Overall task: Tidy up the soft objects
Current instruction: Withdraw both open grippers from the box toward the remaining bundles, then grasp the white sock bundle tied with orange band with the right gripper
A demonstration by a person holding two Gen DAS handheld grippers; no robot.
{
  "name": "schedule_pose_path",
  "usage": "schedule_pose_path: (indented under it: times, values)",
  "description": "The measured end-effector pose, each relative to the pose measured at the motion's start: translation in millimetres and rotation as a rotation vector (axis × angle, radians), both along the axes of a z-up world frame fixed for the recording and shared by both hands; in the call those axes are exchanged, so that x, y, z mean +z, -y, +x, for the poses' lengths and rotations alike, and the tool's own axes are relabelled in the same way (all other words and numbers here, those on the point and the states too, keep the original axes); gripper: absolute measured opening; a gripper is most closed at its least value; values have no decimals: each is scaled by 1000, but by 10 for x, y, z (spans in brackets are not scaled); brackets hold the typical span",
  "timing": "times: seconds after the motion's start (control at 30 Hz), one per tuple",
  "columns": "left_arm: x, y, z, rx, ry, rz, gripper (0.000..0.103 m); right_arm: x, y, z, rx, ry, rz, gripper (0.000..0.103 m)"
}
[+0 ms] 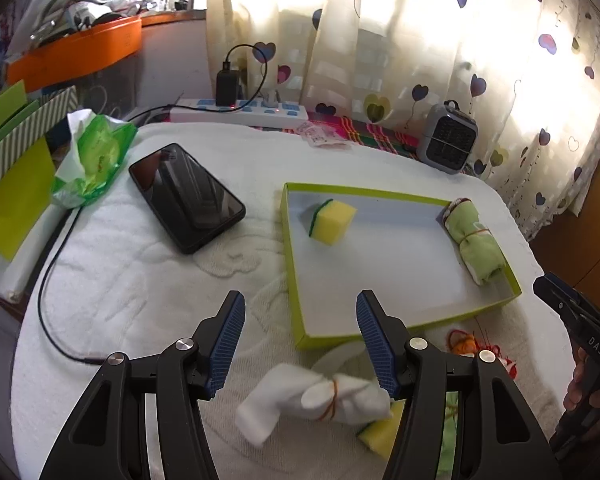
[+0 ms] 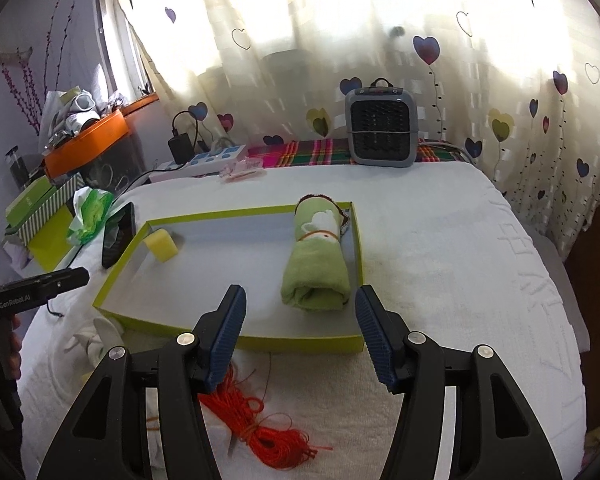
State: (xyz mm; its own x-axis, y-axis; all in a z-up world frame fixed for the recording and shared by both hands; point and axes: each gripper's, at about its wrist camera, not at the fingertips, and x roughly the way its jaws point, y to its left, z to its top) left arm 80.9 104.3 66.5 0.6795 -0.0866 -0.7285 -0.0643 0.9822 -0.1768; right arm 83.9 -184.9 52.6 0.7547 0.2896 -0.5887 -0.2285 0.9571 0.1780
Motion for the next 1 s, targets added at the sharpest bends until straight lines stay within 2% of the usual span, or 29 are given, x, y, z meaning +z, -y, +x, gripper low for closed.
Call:
schedule_pose_path:
  times: [0.47,0.8,1.0]
  values:
    - [-183,-51,-435,-4,-11,-36,58,-138,-72,-437,47,-22,32,58]
    - [-290,-142,-622,9,-19,-53,58,-260,-112,-625,65,-43,64,58]
    - [-363,-164,-679,9,-29,-63,58,-284,-214,-750,120,-48,82,58]
